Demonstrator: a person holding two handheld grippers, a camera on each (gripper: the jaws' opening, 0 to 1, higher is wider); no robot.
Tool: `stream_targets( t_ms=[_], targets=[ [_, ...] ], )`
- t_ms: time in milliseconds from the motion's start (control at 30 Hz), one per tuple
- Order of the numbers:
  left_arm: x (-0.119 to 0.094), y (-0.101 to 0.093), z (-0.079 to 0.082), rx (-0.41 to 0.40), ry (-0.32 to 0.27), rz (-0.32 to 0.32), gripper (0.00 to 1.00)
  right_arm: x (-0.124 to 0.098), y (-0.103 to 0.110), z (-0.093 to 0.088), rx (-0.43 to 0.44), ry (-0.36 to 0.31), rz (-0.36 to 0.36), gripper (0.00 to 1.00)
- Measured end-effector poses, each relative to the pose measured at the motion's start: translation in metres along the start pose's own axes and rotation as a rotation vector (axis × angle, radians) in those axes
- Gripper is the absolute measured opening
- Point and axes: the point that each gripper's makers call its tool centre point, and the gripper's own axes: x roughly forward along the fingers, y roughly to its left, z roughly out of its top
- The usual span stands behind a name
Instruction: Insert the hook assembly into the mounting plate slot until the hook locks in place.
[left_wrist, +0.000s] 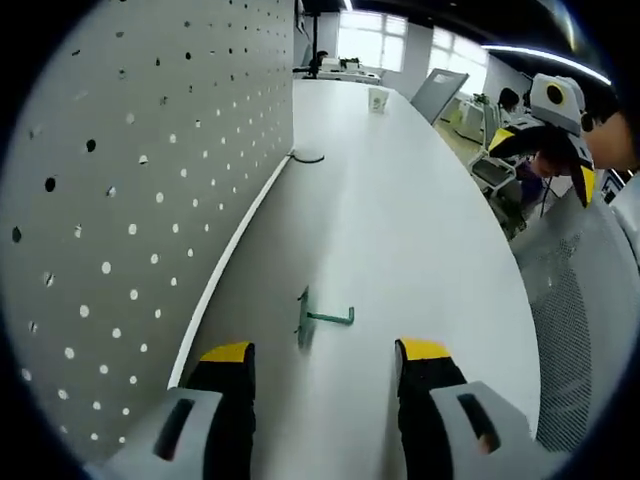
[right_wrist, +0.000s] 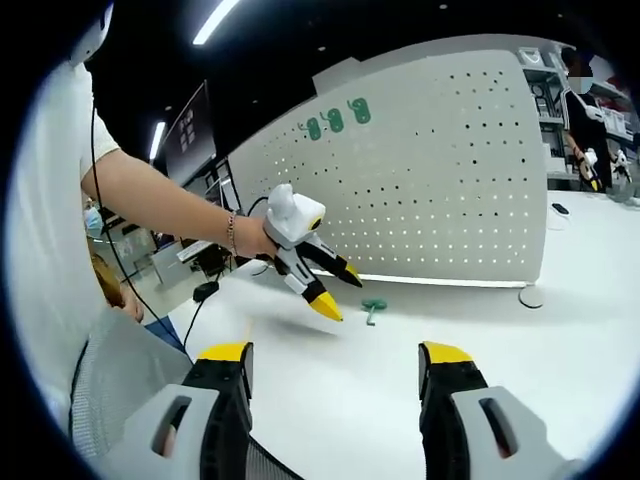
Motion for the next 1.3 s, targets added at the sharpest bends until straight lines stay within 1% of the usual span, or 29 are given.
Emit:
stream_targets(
  t_ms=[367,400,467,533,600,633,667,733,800,833,1000,1033,1100,1200,1233,1300],
  targets=[
    [0.015,0.004,-0.004,0.023,0.054,-0.018,0.57,-0.001,-0.001,-0.002,0.012,0.009,0.002,0.63],
    [0.016,0.004,-0.005,0.028,0.059,-0.018,0.57,-0.001,-0.002,-0.003,0.015,0.01,-0.001,0.63],
    [0.017,0.005,-0.007,0.065,0.072,-0.017,0.57,-0.002,-0.003,-0.004,0.024,0.006,-0.005,0.63],
    [0.019,0.005,-0.009,0.064,0.078,-0.022,0.56,-0.003,-0.005,-0.005,0.029,0.007,-0.01,0.63],
    [0.021,0.004,-0.01,0.063,0.082,-0.026,0.56,-0.004,-0.005,-0.007,0.033,0.011,-0.012,0.63],
    [0.022,0.006,-0.008,0.088,0.071,-0.022,0.56,-0.004,-0.005,-0.007,0.034,0.011,-0.013,0.63],
    [0.021,0.006,-0.009,0.082,0.079,-0.023,0.55,-0.005,-0.005,-0.008,0.037,0.01,-0.014,0.63],
    [0.023,0.007,-0.007,0.081,0.076,-0.024,0.55,-0.005,-0.005,-0.008,0.042,0.008,-0.016,0.63],
    [0.024,0.009,-0.007,0.114,0.083,-0.016,0.54,-0.006,-0.006,-0.009,0.042,0.01,-0.018,0.62],
    [0.025,0.007,-0.005,0.103,0.075,-0.021,0.53,-0.006,-0.006,-0.009,0.046,0.009,-0.019,0.62],
    [0.026,0.007,-0.003,0.106,0.064,-0.022,0.51,-0.006,-0.008,-0.008,0.057,0.002,-0.022,0.62],
    [0.027,0.008,-0.003,0.104,0.062,-0.02,0.5,-0.006,-0.008,-0.007,0.057,0.002,-0.022,0.62],
    [0.026,0.01,-0.002,0.094,0.053,-0.012,0.42,-0.006,-0.008,-0.007,0.058,0.002,-0.021,0.62],
    [0.024,0.018,-0.002,0.049,0.038,0.022,0.3,-0.006,-0.008,-0.007,0.059,0.003,-0.019,0.61],
    [0.024,0.02,-0.002,0.036,0.034,0.03,0.25,-0.006,-0.008,-0.008,0.06,0.004,-0.019,0.61],
    [0.023,0.024,-0.003,0.016,0.022,0.046,0.19,-0.006,-0.008,-0.008,0.061,0.004,-0.019,0.61]
  ],
)
